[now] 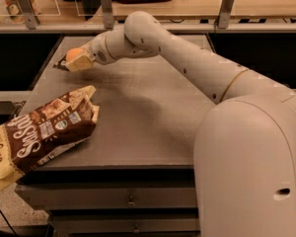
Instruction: Move orange near rxbar chocolate
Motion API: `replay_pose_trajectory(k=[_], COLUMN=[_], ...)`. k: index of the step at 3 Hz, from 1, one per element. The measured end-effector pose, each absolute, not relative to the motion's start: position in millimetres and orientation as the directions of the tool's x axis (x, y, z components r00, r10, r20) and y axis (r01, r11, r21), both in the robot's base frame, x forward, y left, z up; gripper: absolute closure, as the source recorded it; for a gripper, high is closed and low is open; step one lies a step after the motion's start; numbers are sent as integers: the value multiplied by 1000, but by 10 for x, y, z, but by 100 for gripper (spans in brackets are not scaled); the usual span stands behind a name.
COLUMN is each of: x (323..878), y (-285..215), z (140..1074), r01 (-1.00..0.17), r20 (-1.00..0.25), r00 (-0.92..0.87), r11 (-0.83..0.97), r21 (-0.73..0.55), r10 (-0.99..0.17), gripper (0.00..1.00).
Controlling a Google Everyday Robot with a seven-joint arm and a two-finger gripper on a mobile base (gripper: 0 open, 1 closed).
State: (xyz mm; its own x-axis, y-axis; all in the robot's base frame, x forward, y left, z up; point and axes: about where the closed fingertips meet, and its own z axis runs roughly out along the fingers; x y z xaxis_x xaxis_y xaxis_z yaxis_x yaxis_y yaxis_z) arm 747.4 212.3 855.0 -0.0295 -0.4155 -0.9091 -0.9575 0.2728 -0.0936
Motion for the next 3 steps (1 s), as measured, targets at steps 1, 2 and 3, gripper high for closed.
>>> replay_pose_trajectory(k=[1,2,3], x=[7492,7502,7505], y=[2133,2154,2183], z=[8592,8552,8469], r01=[-955,-954,-956], r20=[-904,-898,-892], r00=[-14,-16,-24], r11=[273,275,271], r21=[-114,-117,-112], r10=[-426,-440,-452], gripper=[39,15,0])
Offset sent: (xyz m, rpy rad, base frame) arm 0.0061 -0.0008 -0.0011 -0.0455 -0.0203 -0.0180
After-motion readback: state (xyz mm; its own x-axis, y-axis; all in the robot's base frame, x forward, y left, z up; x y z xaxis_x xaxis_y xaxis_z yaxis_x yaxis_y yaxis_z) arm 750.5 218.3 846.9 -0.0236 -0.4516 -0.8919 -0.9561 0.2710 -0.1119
